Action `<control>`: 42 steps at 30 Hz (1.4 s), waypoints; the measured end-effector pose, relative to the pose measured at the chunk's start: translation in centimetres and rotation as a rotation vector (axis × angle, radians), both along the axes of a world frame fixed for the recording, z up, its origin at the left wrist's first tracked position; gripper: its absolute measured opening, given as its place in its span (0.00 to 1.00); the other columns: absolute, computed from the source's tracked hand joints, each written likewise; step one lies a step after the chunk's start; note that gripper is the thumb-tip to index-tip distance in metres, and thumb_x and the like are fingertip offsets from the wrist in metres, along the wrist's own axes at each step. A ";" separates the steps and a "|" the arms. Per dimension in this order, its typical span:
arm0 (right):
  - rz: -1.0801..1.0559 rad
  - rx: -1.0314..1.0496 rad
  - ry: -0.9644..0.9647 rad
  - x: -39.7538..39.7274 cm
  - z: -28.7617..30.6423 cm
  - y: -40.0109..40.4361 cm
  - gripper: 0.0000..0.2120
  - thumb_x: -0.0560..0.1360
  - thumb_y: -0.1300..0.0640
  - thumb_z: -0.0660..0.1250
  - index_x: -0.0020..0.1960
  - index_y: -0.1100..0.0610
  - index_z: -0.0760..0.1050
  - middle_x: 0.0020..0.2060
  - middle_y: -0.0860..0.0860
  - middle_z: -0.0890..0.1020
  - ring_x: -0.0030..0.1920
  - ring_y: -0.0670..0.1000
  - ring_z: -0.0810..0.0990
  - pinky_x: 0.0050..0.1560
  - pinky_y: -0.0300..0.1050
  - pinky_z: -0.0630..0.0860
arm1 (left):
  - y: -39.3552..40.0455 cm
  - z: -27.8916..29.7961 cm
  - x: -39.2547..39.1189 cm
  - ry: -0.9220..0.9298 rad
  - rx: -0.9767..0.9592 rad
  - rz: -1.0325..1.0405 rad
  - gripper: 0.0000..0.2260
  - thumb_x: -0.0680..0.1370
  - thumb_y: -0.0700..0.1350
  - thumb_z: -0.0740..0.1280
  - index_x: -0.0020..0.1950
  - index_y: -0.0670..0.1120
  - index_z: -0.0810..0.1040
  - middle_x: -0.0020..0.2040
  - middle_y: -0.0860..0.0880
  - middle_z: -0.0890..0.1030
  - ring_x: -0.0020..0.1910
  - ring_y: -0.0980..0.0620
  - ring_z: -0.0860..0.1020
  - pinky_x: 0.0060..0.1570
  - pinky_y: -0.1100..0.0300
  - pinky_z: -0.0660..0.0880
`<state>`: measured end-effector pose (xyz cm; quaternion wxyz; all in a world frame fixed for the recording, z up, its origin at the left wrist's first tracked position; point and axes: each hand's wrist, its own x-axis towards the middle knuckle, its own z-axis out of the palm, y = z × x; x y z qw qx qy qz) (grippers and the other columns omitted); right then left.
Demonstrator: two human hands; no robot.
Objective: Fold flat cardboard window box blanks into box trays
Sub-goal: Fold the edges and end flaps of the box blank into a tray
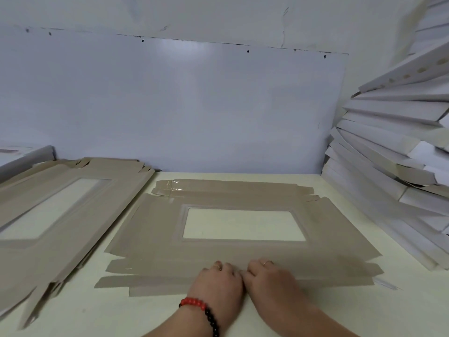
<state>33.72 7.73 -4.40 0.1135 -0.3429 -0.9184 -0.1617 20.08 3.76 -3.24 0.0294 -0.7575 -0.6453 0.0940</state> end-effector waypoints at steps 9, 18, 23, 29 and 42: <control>-0.284 -0.409 0.004 5.6 4.1 4.3 0.19 0.79 0.37 0.56 0.66 0.42 0.71 0.59 0.46 0.80 0.60 0.51 0.77 0.55 0.44 0.71 | -0.1 3.4 -8.6 -0.202 0.047 0.141 0.15 0.81 0.58 0.54 0.59 0.53 0.76 0.54 0.50 0.81 0.54 0.47 0.78 0.49 0.57 0.73; -0.156 -0.061 -0.016 -1.6 3.0 2.6 0.20 0.76 0.36 0.61 0.59 0.47 0.77 0.47 0.49 0.82 0.46 0.53 0.82 0.50 0.51 0.76 | 3.5 2.9 -5.0 0.014 0.049 0.220 0.20 0.80 0.63 0.48 0.51 0.51 0.71 0.46 0.49 0.78 0.44 0.47 0.76 0.41 0.55 0.63; -0.100 -0.187 -0.036 -3.3 0.5 3.6 0.27 0.82 0.43 0.45 0.79 0.52 0.54 0.77 0.50 0.59 0.77 0.54 0.56 0.74 0.62 0.43 | 4.2 -0.4 -5.3 -0.029 0.206 0.205 0.20 0.81 0.57 0.43 0.68 0.51 0.63 0.61 0.48 0.74 0.61 0.45 0.70 0.58 0.50 0.63; -0.108 -0.449 -0.111 -2.1 -0.8 5.3 0.29 0.82 0.41 0.42 0.79 0.50 0.42 0.78 0.45 0.41 0.77 0.46 0.37 0.75 0.52 0.37 | 4.3 -2.6 -7.6 -0.198 0.030 0.196 0.28 0.81 0.60 0.40 0.79 0.53 0.44 0.80 0.53 0.43 0.78 0.50 0.41 0.75 0.49 0.40; -0.550 -0.477 -0.121 17.0 -1.0 9.8 0.27 0.82 0.41 0.39 0.78 0.43 0.36 0.76 0.38 0.37 0.73 0.37 0.35 0.75 0.46 0.38 | -0.2 -2.2 -18.8 -0.118 0.001 0.345 0.24 0.81 0.60 0.38 0.78 0.60 0.38 0.78 0.60 0.39 0.77 0.56 0.39 0.75 0.53 0.40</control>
